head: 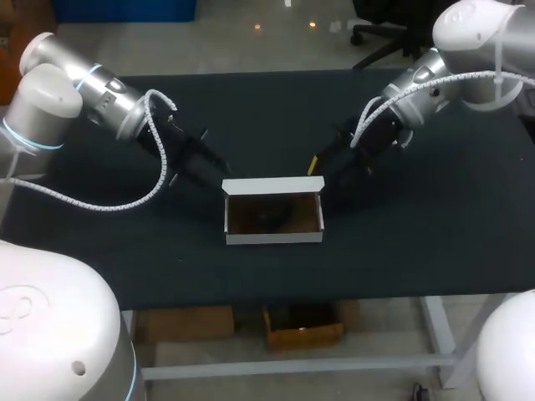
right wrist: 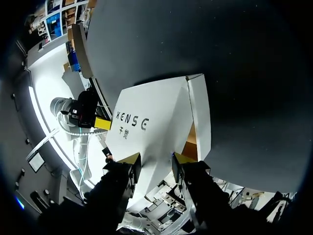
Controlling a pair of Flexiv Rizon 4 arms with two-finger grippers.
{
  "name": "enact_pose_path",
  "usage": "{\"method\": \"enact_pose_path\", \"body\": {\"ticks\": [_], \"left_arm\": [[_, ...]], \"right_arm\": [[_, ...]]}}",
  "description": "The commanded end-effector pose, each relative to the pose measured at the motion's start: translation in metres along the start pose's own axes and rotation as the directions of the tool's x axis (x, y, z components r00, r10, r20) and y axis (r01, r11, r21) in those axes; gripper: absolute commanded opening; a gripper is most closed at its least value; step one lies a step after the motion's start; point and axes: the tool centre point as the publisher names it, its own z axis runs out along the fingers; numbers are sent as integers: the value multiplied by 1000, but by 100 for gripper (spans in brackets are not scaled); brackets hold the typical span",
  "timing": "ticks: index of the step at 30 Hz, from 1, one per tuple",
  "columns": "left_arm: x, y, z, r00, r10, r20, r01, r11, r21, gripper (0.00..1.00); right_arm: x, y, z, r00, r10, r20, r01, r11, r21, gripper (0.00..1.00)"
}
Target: Assemble the packaging by folding the flat box into shape, placing the metal phone stand inside, and closing the box properly
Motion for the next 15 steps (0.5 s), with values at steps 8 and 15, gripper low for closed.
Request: {"method": "enact_pose_path", "body": {"ticks": [8, 15], "left_arm": [[1, 0, 13, 1000, 7, 7, -7, 1000, -15, 37], [15, 2, 23, 1000, 11, 6, -10, 1000, -24, 37]], "right_arm": [[7, 5, 0, 1000, -3, 7, 3, 1000, 5, 39], [9, 5, -1, 1000, -1, 10, 1, 1000, 3, 39]]}}
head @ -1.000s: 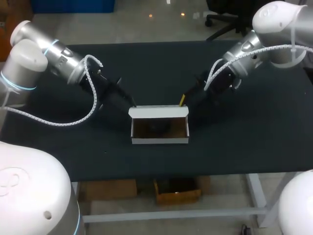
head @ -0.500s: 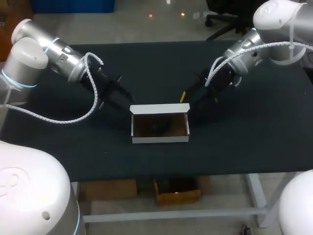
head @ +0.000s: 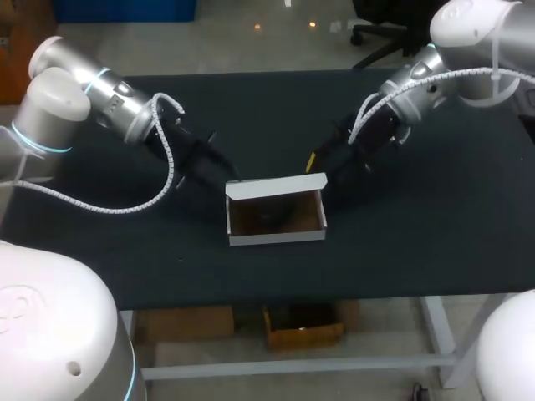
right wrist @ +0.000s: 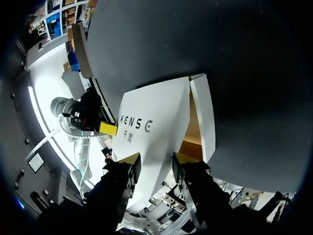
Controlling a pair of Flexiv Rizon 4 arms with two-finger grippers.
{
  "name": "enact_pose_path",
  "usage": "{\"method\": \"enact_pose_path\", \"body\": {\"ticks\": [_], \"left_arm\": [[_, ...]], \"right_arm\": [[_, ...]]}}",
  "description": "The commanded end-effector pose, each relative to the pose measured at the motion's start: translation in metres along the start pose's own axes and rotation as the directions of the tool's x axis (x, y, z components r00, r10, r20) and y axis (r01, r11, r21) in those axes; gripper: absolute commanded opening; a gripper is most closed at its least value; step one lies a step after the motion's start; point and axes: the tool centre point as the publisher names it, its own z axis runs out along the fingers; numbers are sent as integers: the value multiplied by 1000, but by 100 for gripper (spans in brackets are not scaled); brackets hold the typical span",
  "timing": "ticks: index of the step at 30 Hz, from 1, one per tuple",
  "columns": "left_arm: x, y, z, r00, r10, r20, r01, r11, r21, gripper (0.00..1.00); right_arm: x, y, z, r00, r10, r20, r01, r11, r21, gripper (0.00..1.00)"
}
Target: Assemble the packaging by folding the flat box into shape, placing the metal phone stand inside, and closing the box properly
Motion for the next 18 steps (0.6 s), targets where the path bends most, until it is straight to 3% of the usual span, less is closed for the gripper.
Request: {"method": "enact_pose_path", "body": {"ticks": [1, 12, 18], "left_arm": [[10, -2, 6, 1000, 0, 8, 0, 1000, -4, 37], [10, 1, 11, 1000, 6, 8, -6, 1000, 5, 37], [3, -7, 7, 1000, 8, 5, -8, 1000, 7, 37]], "right_arm": [[3, 1, 1, 1000, 1, 2, -1, 1000, 5, 39], [-1, 3, 3, 1000, 6, 7, -6, 1000, 3, 39], [-5, 4, 6, 1000, 9, 7, -9, 1000, 5, 39]]}}
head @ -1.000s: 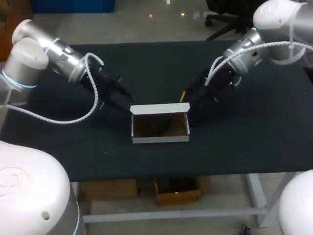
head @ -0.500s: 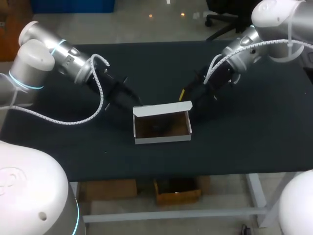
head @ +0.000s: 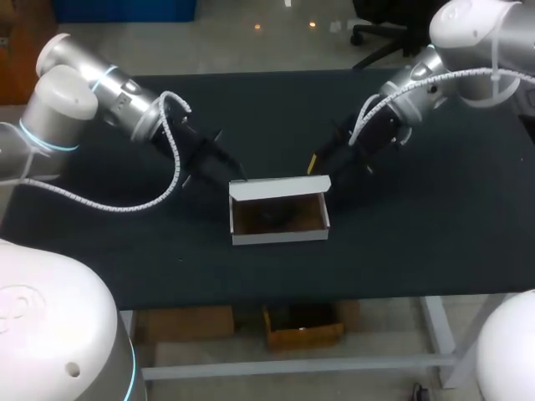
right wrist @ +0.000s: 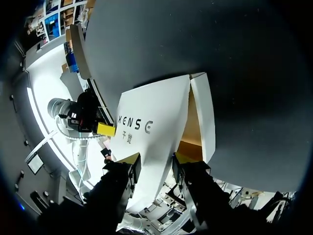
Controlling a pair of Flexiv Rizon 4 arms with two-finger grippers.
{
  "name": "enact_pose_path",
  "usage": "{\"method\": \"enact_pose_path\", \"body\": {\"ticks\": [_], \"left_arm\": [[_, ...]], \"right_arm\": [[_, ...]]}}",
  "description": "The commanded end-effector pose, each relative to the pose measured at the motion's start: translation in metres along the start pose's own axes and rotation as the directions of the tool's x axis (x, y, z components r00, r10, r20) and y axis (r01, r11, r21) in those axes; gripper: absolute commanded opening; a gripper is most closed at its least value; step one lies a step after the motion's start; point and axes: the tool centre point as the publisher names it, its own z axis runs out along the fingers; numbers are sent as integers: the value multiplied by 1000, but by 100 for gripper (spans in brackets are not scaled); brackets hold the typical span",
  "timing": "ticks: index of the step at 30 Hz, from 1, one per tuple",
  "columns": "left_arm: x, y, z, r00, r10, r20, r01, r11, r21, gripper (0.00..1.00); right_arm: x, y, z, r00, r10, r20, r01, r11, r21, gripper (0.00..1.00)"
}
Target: Assemble the packaging by folding the flat box into shape, placing the metal phone stand inside, and closing the box properly
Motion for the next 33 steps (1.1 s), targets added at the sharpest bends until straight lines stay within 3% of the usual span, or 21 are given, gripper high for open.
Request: {"method": "enact_pose_path", "body": {"ticks": [1, 14, 33], "left_arm": [[-3, -5, 0, 1000, 0, -7, 0, 1000, -3, 37], [-43, -6, 3, 1000, 16, -9, -16, 1000, 3, 38], [-31, -16, -5, 997, 67, 27, -68, 998, 10, 39]], "right_arm": [[0, 3, 5, 1000, -3, -1, 3, 1000, 6, 39], [-8, 1, 7, 1000, -24, 10, 24, 1000, -2, 40], [-11, 0, 13, 1000, -29, 8, 29, 1000, -4, 40]]}}
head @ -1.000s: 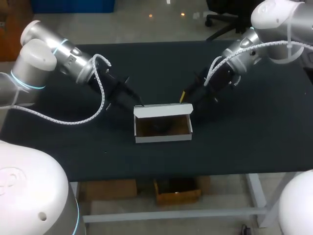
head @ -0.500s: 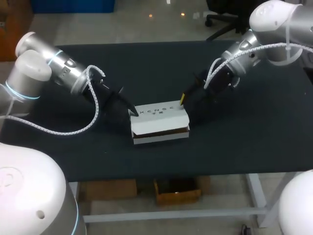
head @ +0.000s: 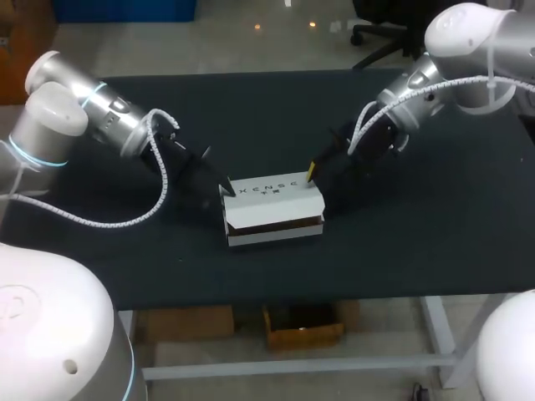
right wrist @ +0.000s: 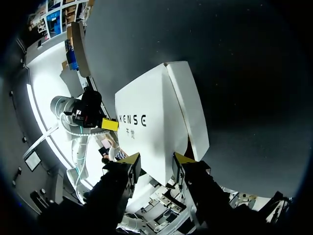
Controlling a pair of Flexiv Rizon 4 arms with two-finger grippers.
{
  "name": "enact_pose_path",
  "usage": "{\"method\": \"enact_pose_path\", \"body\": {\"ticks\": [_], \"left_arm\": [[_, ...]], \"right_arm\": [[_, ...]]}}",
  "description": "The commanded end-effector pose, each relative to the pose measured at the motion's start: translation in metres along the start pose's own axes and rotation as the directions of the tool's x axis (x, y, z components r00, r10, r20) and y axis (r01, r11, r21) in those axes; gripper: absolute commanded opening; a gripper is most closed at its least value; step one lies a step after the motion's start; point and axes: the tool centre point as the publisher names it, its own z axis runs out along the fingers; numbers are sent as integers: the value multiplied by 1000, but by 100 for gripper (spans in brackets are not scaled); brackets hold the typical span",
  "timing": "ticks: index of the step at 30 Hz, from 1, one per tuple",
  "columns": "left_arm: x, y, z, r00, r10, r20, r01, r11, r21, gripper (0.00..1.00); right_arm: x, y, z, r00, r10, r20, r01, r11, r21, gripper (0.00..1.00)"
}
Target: Assemble the packaging by folding the flat box into shape, placing the metal phone stand inside, and closing the box properly
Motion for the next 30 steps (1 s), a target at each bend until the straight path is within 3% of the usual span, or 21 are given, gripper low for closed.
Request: {"method": "enact_pose_path", "body": {"ticks": [1, 13, 30], "left_arm": [[7, -4, -3, 1000, 9, 17, -8, 1000, -8, 39], [23, -12, -5, 999, 24, 32, -23, 1000, -14, 38], [17, -17, -8, 999, 26, 39, -25, 1000, -15, 40]], "right_arm": [[-2, -1, 2, 1000, -1, -4, 1, 1000, -2, 40], [1, 0, 3, 1000, -6, 5, 6, 1000, -5, 40], [-6, 4, 10, 1000, 9, 13, -9, 1000, 3, 40]]}}
